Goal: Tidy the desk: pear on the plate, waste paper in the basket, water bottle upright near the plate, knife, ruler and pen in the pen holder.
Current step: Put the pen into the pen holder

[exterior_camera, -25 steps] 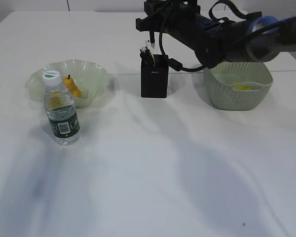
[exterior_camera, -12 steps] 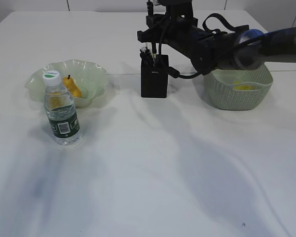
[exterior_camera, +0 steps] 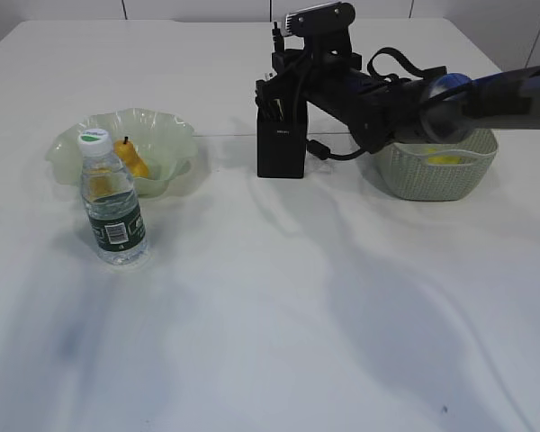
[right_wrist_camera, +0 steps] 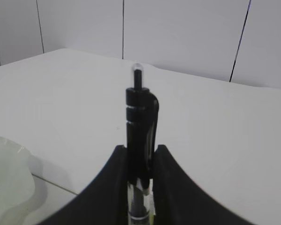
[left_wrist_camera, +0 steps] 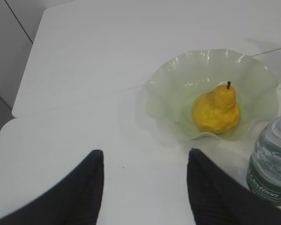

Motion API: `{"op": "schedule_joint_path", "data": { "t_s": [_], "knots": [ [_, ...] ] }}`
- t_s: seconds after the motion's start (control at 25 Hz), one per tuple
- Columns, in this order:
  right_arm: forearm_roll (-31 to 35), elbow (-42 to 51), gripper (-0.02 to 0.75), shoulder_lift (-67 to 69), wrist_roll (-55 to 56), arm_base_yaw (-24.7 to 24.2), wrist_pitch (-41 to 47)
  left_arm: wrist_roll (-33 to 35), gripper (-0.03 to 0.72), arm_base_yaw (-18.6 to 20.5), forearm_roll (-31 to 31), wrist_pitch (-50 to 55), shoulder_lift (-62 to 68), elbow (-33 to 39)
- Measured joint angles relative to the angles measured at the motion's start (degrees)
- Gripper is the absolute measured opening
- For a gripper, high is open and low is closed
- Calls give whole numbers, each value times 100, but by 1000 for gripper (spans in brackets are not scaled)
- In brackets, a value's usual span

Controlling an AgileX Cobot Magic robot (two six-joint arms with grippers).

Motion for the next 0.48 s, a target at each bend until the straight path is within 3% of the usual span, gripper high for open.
{"op": "schedule_joint_path", "data": {
  "t_s": [0.48],
  "knots": [
    [0, -369, 113, 272, -13, -32, -10, 0, 402, 0, 0, 0, 13, 0]
  ]
}}
